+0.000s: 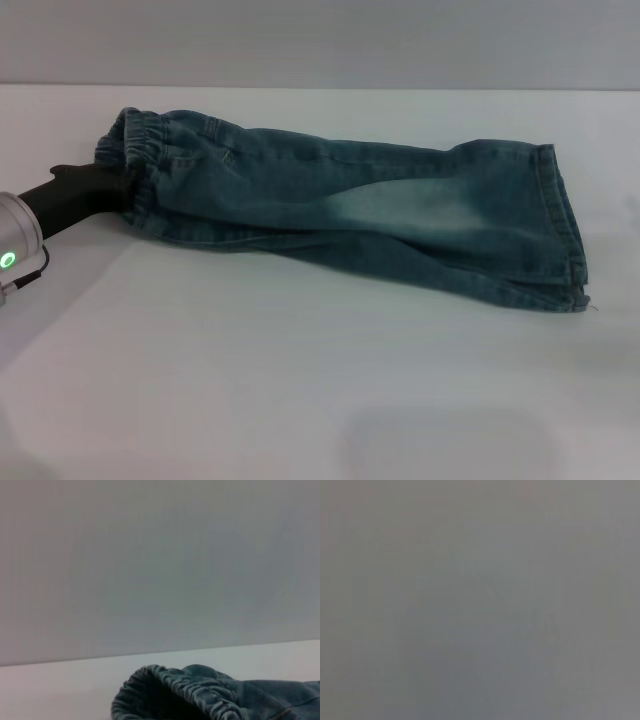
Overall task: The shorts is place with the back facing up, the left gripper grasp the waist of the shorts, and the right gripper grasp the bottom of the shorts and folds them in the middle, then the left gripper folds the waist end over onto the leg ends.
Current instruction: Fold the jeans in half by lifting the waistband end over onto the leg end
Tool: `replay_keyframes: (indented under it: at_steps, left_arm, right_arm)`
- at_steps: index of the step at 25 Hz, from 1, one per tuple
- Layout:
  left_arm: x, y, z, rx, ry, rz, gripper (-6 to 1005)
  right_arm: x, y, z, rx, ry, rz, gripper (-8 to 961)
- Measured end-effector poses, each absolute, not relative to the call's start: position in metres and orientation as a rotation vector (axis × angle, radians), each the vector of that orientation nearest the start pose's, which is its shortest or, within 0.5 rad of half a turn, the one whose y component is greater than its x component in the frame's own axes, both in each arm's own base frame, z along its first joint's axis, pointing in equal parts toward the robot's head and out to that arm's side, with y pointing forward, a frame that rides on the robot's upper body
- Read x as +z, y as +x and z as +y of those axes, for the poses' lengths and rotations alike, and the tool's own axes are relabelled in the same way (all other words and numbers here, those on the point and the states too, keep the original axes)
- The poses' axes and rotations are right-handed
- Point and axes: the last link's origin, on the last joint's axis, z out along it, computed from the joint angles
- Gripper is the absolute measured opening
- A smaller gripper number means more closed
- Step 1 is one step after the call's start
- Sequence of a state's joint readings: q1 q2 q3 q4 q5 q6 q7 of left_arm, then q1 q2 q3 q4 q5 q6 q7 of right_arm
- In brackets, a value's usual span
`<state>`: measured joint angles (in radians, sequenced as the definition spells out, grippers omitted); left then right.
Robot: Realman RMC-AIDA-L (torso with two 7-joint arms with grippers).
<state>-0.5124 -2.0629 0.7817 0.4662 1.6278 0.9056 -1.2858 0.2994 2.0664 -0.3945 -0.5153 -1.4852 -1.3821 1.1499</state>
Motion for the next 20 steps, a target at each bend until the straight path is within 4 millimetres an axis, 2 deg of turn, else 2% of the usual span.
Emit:
replay_keyframes:
  at_steps: [2, 6, 7, 11, 20]
  left_arm:
    - [0.002, -0.322, 0.379, -0.552, -2.110, -0.887, 51]
    - [0.003, -0.316, 0.378, -0.589, -2.132, -0.870, 51]
    - [0.004, -0.305, 0.379, -0.659, -2.162, -0.846, 51]
    - [0.007, -0.286, 0.385, -0.747, -2.209, -0.807, 51]
    - [0.007, -0.234, 0.402, -0.895, -2.323, -0.698, 51]
  right_arm:
    - [0.077, 0.360, 0.299, 0.970, -1.787, 0.778, 592]
    - [0.071, 0.359, 0.304, 0.964, -1.785, 0.794, 592]
    - [0.070, 0.359, 0.306, 0.963, -1.784, 0.800, 592]
    - [0.060, 0.357, 0.317, 0.947, -1.777, 0.836, 592]
    - [0.031, 0.346, 0.343, 0.888, -1.807, 0.866, 591]
